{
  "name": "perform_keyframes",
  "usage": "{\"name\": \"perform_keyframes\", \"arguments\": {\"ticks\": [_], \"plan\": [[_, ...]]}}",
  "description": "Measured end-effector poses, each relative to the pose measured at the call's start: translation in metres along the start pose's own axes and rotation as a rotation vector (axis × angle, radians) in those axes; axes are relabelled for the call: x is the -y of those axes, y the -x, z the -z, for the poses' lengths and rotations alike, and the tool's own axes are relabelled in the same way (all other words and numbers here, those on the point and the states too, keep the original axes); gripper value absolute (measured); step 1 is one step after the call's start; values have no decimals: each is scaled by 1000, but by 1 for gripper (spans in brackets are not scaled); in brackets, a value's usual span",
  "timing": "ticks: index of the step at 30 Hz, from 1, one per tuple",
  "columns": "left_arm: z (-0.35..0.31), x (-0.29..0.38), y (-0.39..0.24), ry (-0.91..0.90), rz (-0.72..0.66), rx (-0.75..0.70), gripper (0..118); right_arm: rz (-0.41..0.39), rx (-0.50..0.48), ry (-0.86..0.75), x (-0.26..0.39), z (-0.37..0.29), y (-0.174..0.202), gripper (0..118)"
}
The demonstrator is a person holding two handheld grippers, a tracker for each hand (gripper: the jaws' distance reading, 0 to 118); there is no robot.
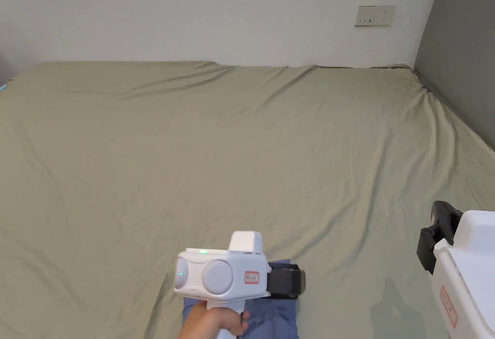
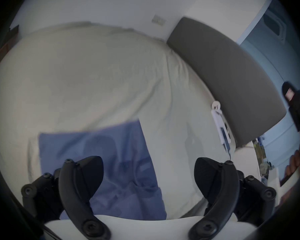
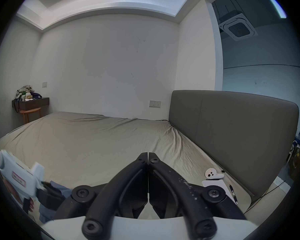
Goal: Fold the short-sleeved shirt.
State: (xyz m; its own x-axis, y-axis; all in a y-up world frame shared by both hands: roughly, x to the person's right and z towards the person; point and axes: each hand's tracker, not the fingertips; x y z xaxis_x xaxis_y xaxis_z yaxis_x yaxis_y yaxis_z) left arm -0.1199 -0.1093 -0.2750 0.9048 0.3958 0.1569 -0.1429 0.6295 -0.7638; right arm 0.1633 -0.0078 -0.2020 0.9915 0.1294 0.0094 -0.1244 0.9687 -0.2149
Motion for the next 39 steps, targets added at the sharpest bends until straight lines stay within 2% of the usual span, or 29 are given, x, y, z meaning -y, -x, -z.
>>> {"name": "perform_keyframes", "arguments": {"ticks": [2, 4, 7, 8, 12, 22, 25, 27, 29, 33, 39], "plan": [[-24, -2, 4, -175, 33, -20, 96, 2, -2, -6, -2, -1, 2, 2], [-39, -2, 7, -281, 68, -77, 76, 3, -10, -14, -3, -2, 6, 2], [-45, 3, 11, -339, 145, -180, 14, 5, -25, -17, -4, -1, 12, 2], [-46, 7, 12, -345, 165, -192, 0, 5, -29, -17, -4, -1, 14, 2], [-30, 22, 16, -266, 220, -230, 0, 6, -47, -15, -3, 0, 18, 2], [50, 74, -10, -37, 223, -140, 0, -4, -45, 0, 4, -2, 5, 2], [78, 92, -17, 39, 284, -151, 0, -7, -28, 10, 8, -1, -4, 2], [91, 102, -14, 93, 240, -157, 0, -4, -24, 19, 10, 0, -8, 2], [87, 107, -10, -2, 214, -142, 0, -3, -18, 26, 12, -1, -11, 2], [74, 93, -10, 42, 199, -128, 0, 8, -20, 28, 12, -2, -10, 2], [-13, 58, -24, -329, 288, -103, 0, 21, -34, -17, -3, -6, 1, 2]]}}
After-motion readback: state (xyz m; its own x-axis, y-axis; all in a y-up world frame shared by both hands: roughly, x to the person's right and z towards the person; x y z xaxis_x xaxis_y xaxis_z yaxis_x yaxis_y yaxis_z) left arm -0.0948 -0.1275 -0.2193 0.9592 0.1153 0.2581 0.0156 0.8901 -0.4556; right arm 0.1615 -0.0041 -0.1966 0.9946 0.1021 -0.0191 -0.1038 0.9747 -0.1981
